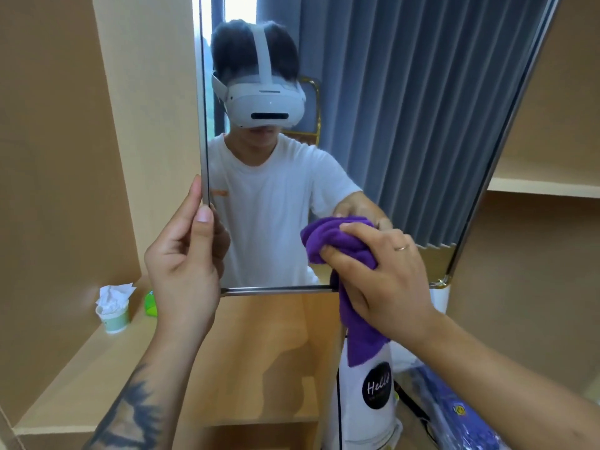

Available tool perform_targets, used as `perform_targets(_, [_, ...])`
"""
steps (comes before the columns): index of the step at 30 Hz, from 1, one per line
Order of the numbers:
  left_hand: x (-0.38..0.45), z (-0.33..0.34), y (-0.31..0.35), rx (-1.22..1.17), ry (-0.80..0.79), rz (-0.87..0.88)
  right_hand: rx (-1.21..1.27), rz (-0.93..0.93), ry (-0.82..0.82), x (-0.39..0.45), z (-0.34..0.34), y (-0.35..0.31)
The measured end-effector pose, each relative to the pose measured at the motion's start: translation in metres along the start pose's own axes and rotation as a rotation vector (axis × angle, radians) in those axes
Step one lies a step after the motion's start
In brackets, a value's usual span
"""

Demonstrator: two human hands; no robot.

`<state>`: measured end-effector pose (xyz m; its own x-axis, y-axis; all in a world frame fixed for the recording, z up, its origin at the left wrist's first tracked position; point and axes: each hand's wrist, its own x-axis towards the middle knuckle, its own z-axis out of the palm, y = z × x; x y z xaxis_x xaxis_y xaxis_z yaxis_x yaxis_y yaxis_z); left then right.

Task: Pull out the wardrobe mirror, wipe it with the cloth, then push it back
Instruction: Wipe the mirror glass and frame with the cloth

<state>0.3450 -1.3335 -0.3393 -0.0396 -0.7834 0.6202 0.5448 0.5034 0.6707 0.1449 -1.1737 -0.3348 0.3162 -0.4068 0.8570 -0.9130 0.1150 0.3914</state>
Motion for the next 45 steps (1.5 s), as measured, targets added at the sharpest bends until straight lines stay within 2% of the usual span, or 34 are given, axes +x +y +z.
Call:
perform_targets(2, [0.000, -0.002, -0.003, 0.012, 0.007, 0.013, 0.016, 0.019, -0.026, -0.016, 0.001, -0.008])
perform_targets(6, [0.000, -0.003, -0.003, 0.008, -0.005, 0.022, 0.002, -0.126, -0.171, -0.036, -0.006, -0.006])
perform_targets(9, [-0.001, 0.000, 0.000, 0.011, -0.002, 0.035, -0.050, -0.170, -0.123, -0.017, -0.013, 0.013])
perform_targets(13, [-0.002, -0.002, -0.001, 0.027, 0.011, 0.045, -0.059, 0.000, -0.019, -0.014, -0.009, 0.013])
perform_targets(15, [-0.003, -0.003, -0.002, 0.028, 0.011, 0.038, -0.027, -0.008, -0.065, -0.033, -0.005, 0.000])
perform_targets(18, [-0.003, -0.002, -0.001, 0.018, 0.008, 0.032, -0.044, -0.136, -0.176, -0.048, -0.011, -0.003])
perform_targets(20, [-0.003, -0.001, -0.001, 0.011, 0.013, 0.032, -0.062, -0.172, -0.163, -0.036, -0.017, 0.013])
perform_targets(23, [-0.004, 0.000, -0.001, 0.008, 0.013, 0.036, -0.099, 0.001, -0.069, -0.015, -0.023, 0.033])
perform_targets(25, [-0.005, 0.001, 0.000, 0.025, 0.015, 0.038, -0.085, 0.077, -0.061, -0.018, -0.022, 0.026])
perform_targets(30, [-0.006, 0.002, 0.001, 0.009, 0.015, 0.037, -0.049, -0.152, -0.234, -0.053, -0.019, 0.008])
perform_targets(32, [-0.006, 0.001, 0.001, 0.004, 0.017, 0.039, -0.067, -0.174, -0.191, -0.044, -0.021, 0.021])
perform_targets(36, [-0.006, 0.001, 0.003, 0.017, 0.014, 0.041, -0.109, -0.009, -0.026, -0.022, -0.024, 0.049])
perform_targets(38, [-0.007, 0.002, 0.004, 0.028, 0.020, 0.039, -0.098, 0.015, -0.018, -0.029, -0.021, 0.044])
perform_targets(42, [-0.008, 0.003, 0.006, 0.018, 0.029, 0.019, -0.081, -0.114, -0.159, -0.066, -0.017, 0.028])
perform_targets(45, [-0.009, 0.003, 0.008, 0.009, 0.018, 0.018, -0.105, -0.243, -0.222, -0.064, -0.024, 0.045])
